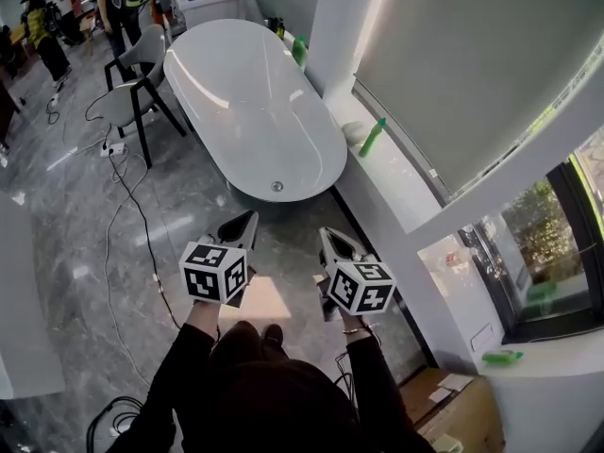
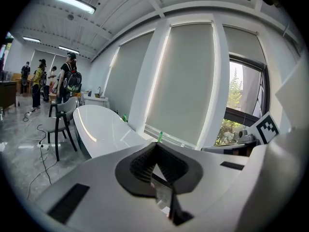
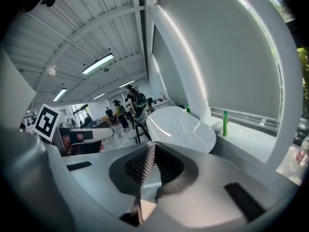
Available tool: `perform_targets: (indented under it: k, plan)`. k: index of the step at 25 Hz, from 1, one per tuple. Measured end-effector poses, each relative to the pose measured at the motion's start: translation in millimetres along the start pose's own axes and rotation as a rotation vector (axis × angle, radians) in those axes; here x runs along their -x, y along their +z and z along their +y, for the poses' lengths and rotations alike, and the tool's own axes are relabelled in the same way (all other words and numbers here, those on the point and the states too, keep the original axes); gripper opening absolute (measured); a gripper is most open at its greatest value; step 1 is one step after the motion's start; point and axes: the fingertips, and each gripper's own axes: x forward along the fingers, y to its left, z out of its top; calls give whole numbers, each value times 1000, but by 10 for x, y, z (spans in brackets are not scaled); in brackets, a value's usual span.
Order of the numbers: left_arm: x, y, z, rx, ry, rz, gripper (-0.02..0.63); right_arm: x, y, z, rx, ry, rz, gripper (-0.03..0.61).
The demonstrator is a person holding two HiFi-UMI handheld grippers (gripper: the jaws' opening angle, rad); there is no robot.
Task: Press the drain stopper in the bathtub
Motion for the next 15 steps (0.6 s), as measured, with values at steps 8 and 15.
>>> perform_targets:
  k: [8,15]
  plan:
    - [-143,166,-4,-2,21,-25,8,-8,138,-210,-12,-13,-16,2]
    - [-336,244,35,-7,17,-19,8,-197,254,-315,-17,-9,-10,2]
